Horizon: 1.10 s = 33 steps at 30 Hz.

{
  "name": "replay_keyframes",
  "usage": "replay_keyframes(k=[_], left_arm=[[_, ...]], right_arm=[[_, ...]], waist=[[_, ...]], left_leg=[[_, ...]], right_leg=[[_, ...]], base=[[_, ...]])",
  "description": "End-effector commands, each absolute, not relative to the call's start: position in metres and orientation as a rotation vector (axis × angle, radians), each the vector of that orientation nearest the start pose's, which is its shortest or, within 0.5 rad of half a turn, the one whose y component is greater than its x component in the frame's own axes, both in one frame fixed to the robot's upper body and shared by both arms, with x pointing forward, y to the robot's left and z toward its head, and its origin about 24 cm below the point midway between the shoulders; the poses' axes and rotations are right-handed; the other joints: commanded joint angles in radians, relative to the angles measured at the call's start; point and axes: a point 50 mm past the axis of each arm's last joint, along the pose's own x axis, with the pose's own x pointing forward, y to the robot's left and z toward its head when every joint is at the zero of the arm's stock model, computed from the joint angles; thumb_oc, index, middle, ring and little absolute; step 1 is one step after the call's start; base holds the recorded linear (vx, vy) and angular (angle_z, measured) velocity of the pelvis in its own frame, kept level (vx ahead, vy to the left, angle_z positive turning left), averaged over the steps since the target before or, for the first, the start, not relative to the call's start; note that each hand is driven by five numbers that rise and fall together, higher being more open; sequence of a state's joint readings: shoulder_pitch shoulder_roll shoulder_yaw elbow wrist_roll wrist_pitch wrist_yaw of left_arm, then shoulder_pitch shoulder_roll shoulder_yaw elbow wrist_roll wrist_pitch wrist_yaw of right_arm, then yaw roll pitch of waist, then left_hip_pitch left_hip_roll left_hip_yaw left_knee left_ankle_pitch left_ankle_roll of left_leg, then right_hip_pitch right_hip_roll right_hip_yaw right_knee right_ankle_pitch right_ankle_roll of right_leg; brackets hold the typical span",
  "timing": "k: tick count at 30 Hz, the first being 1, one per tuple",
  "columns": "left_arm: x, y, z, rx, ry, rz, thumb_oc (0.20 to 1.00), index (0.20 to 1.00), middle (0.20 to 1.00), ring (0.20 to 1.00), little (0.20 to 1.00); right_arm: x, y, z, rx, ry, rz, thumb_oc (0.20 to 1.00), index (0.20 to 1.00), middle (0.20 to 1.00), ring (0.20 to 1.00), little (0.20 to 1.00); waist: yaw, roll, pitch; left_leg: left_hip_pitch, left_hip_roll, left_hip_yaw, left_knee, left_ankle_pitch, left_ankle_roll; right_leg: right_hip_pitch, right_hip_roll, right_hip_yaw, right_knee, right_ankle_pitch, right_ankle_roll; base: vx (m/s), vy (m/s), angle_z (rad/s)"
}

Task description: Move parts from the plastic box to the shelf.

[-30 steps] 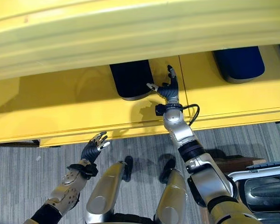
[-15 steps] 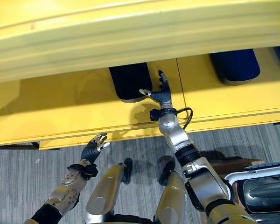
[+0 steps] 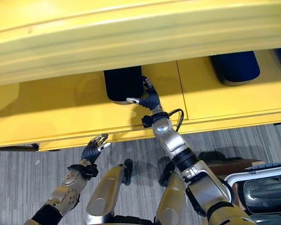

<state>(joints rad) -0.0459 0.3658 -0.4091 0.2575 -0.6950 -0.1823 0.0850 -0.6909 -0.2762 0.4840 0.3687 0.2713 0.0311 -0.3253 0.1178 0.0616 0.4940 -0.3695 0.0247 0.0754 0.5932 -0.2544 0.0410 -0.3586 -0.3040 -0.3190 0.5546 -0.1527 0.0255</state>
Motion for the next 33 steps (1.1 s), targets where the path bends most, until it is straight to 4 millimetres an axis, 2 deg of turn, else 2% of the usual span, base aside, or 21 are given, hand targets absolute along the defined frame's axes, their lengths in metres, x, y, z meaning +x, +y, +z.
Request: replay_keyframes(k=[1, 7, 12, 15, 16, 22, 27, 33], left_arm=[[0.244, 0.142, 0.021, -0.286, 0.059, -0.223, 1.0, 1.0, 1.0, 1.0, 1.0], [0.243, 0.141, 0.022, -0.28, 0.058, -0.222, 1.0, 1.0, 1.0, 1.0, 1.0], [0.244, 0.139, 0.023, -0.284, 0.052, -0.219, 1.0, 1.0, 1.0, 1.0, 1.0], [0.244, 0.139, 0.024, -0.288, 0.047, -0.211, 1.0, 1.0, 1.0, 1.0, 1.0], [0.245, 0.138, 0.024, -0.295, 0.04, -0.198, 1.0, 1.0, 1.0, 1.0, 1.0], [0.246, 0.137, 0.025, -0.315, 0.032, -0.168, 1.0, 1.0, 1.0, 1.0, 1.0], [0.244, 0.137, 0.025, -0.34, 0.027, -0.142, 1.0, 1.0, 1.0, 1.0, 1.0], [0.242, 0.138, 0.022, -0.352, 0.03, -0.125, 1.0, 1.0, 1.0, 1.0, 1.0]], right_arm=[[0.33, -0.036, 0.077, -0.164, 0.051, 0.38, 1.0, 1.0, 1.0, 1.0, 1.0], [0.323, -0.029, 0.077, -0.153, 0.048, 0.414, 1.0, 1.0, 1.0, 1.0, 1.0], [0.323, -0.033, 0.081, -0.151, 0.002, 0.274, 1.0, 1.0, 1.0, 1.0, 1.0], [0.328, -0.046, 0.085, -0.151, -0.042, 0.138, 1.0, 1.0, 1.0, 1.0, 1.0], [0.333, -0.061, 0.09, -0.142, -0.106, 0.029, 1.0, 1.0, 1.0, 1.0, 1.0], [0.334, -0.087, 0.1, -0.085, -0.19, -0.127, 1.0, 1.0, 1.0, 1.0, 1.0], [0.327, -0.109, 0.098, -0.009, -0.203, -0.214, 1.0, 1.0, 1.0, 1.0, 1.0], [0.322, -0.122, 0.093, -0.005, -0.182, -0.26, 1.0, 1.0, 1.0, 1.0, 1.0]], waist=[[0.067, 0.013, 0.026], [0.063, 0.011, 0.026], [0.055, 0.01, 0.026], [0.051, 0.011, 0.026], [0.042, 0.013, 0.026], [0.016, 0.011, 0.026], [-0.013, 0.009, 0.026], [-0.036, 0.007, 0.026]], left_leg=[[0.042, 0.069, 0.127, -0.107, 0.045, 0.037], [0.044, 0.07, 0.13, -0.109, 0.046, 0.036], [0.046, 0.072, 0.134, -0.111, 0.046, 0.037], [0.046, 0.072, 0.135, -0.113, 0.046, 0.037], [0.048, 0.073, 0.138, -0.118, 0.046, 0.037], [0.054, 0.073, 0.15, -0.125, 0.045, 0.036], [0.076, 0.076, 0.165, -0.137, 0.046, 0.036], [0.096, 0.079, 0.175, -0.143, 0.046, 0.036]], right_leg=[[0.048, -0.002, -0.016, 0.113, -0.076, 0.013], [0.049, -0.003, -0.017, 0.109, -0.072, 0.017], [0.048, 0.0, -0.012, 0.107, -0.072, 0.017], [0.048, 0.001, -0.009, 0.103, -0.07, 0.016], [0.041, 0.002, -0.003, 0.097, -0.06, 0.016], [0.04, 0.009, 0.013, 0.072, -0.052, 0.019], [0.048, 0.017, 0.029, 0.054, -0.048, 0.019], [0.057, 0.023, 0.042, 0.052, -0.054, 0.016]], base=[[0.0, 0.0, 0.0], [0.0, 0.0, 0.0], [0.0, 0.0, 0.0], [0.0, 0.0, 0.0], [0.0, 0.0, 0.0], [-0.01, 0.017, 0.0], [0.0, 0.01, -0.01], [0.01, -0.001, -0.08]])
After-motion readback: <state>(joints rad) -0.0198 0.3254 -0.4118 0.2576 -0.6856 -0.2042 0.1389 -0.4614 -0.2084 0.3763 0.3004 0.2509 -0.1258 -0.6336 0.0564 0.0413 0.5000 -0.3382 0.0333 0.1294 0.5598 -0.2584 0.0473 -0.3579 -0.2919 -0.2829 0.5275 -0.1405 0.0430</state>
